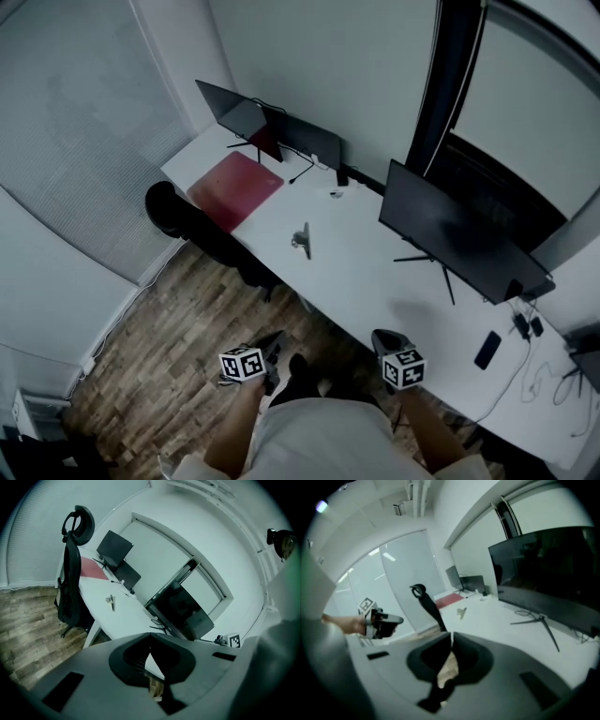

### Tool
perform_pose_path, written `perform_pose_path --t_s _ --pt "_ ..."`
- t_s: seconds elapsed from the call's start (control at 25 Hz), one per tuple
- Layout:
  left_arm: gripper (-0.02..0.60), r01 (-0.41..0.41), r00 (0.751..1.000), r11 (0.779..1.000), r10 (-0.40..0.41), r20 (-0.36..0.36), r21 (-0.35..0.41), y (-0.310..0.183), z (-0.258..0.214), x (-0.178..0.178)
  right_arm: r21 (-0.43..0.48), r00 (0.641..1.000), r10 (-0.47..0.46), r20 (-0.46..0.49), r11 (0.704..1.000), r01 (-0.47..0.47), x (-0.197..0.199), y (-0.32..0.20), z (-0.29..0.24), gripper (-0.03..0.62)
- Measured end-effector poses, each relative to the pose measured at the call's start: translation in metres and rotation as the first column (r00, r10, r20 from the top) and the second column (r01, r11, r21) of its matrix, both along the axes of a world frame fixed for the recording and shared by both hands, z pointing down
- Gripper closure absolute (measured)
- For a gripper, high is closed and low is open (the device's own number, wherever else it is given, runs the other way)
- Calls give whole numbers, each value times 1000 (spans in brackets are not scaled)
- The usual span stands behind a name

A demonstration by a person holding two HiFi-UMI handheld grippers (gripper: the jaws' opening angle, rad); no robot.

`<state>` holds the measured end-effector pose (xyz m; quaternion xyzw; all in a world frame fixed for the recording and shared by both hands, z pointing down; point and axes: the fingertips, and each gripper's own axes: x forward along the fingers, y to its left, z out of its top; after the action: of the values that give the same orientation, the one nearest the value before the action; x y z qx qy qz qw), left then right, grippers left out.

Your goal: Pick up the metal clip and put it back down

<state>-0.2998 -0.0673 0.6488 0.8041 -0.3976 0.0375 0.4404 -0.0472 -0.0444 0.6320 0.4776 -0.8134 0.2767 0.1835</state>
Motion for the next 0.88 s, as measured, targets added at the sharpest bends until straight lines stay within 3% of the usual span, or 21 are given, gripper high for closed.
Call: perform_pose_path --t_s 0.44,0.88 --pt "549 -82 992 990 70 104 117 12 -30 -42 101 998 -18 -64 995 25 -53 6 -39 560" --pt "549 -216 959 940 155 235 262 9 -80 -87 192 996 -18 -91 981 36 -102 12 -77 560"
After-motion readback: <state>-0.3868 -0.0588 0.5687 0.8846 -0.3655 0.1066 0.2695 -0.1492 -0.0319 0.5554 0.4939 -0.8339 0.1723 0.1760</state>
